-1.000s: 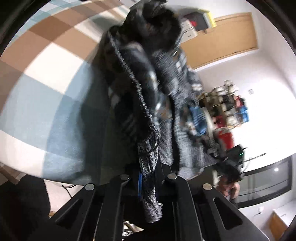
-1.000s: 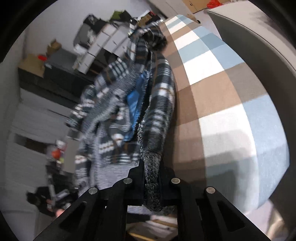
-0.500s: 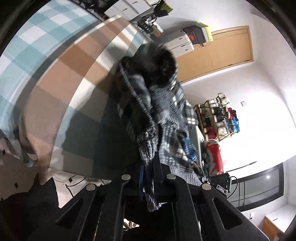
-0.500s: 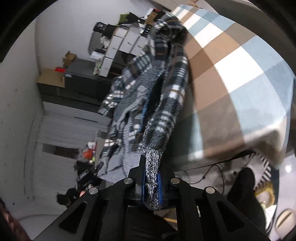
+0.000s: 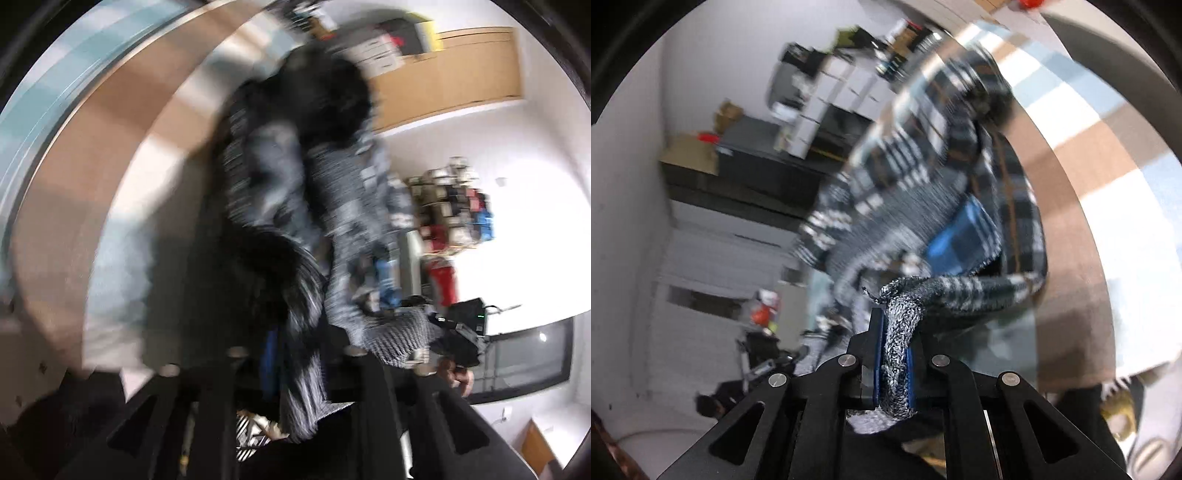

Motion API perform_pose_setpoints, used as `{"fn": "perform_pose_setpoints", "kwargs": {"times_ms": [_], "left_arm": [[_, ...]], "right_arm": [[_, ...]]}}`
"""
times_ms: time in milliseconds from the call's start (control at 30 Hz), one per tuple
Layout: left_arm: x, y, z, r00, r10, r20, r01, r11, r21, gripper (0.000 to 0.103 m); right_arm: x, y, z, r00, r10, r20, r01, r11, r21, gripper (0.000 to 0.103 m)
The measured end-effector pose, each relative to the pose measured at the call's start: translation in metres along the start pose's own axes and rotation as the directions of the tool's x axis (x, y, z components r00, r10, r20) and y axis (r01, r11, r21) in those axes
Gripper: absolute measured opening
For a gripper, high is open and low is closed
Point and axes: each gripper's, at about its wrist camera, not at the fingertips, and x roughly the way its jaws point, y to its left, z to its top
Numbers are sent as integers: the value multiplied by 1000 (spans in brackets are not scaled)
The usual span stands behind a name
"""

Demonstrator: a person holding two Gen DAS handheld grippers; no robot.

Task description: Fold large clothes

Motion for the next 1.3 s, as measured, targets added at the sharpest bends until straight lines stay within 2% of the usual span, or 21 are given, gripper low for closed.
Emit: {"fn": "perform_pose_setpoints", "kwargs": {"times_ms": [33, 100, 167, 200, 267, 333, 367, 433, 467, 500, 667, 767, 833, 867, 900, 933, 967, 1000, 1133, 1200, 1300], "left_arm": [[1, 10, -6, 1000, 8, -2, -8, 1000, -29, 37], [2, 24, -14, 999, 34, -4, -34, 997, -73, 44], [1, 29, -18, 999, 53, -12, -54, 994, -90, 46], [1, 28, -20, 998, 61, -14, -62, 995, -83, 48], [3, 23, -22, 997, 75, -32, -77, 995, -55, 59], [6, 16, -27, 996, 80, -44, -81, 996, -22, 59], [7, 9, -28, 995, 81, -49, -82, 997, -8, 59], [9, -2, -32, 994, 90, -58, -89, 996, 22, 59], [11, -5, -32, 994, 92, -66, -90, 995, 32, 60], [14, -8, -33, 993, 96, -74, -93, 995, 43, 61], [26, -10, -31, 987, 139, -79, -135, 989, 57, 70], [28, -17, -33, 983, 168, -71, -162, 984, 75, 70], [29, -20, -35, 983, 168, -68, -161, 983, 92, 70], [32, -23, -35, 984, 168, -66, -161, 982, 100, 69], [33, -23, -35, 984, 164, -68, -156, 982, 101, 62], [34, -22, -34, 985, 156, -73, -149, 984, 96, 29], [36, -21, -33, 983, 157, -91, -149, 985, 90, 13], [38, -19, -31, 984, 140, -109, -131, 988, 80, 5], [28, -18, -28, 993, 50, -109, -46, 998, 36, 5], [15, -18, -24, 996, -15, -88, 16, 1000, 7, 5], [-5, -26, -11, 993, -111, -36, 111, 994, -21, 5]], "right_arm": [[5, -4, -5, 1000, -21, -18, 21, 1000, 18, 10], [9, -11, -12, 998, -49, -41, 51, 997, 50, 10], [9, -18, -17, 995, -90, -48, 94, 993, 72, 11], [9, -21, -19, 994, -100, -49, 103, 992, 76, 12], [7, -27, -23, 992, -113, -61, 117, 990, 72, 14], [7, -30, -26, 987, -149, -67, 153, 986, 61, 16], [8, -30, -26, 986, -154, -71, 157, 986, 53, 22], [13, -28, -29, 977, -196, -81, 198, 980, 29, 48], [10, -29, -32, 975, -206, -82, 208, 978, 16, 76], [11, -27, -34, 974, -216, -71, 216, 976, -7, 83], [25, -23, -38, 967, -219, -129, 214, 975, -54, 83], [43, -28, -46, 949, -226, -222, 219, 974, -58, 80], [48, -29, -49, 939, -241, -246, 230, 971, -70, 69], [50, -28, -49, 935, -249, -251, 238, 968, -77, 57], [49, -28, -48, 937, -248, -247, 237, 969, -76, 46], [48, -29, -47, 937, -247, -249, 236, 969, -74, 39], [46, -29, -47, 938, -236, -253, 226, 972, -69, 23], [45, -28, -47, 947, -207, -246, 198, 978, -62, 10], [21, -30, -42, 987, -31, -156, 34, 999, 17, 9], [8, -28, -39, 995, 28, -99, -25, 999, 31, 9], [-14, -24, -32, 988, 154, -15, -153, 987, 56, 9]]}}
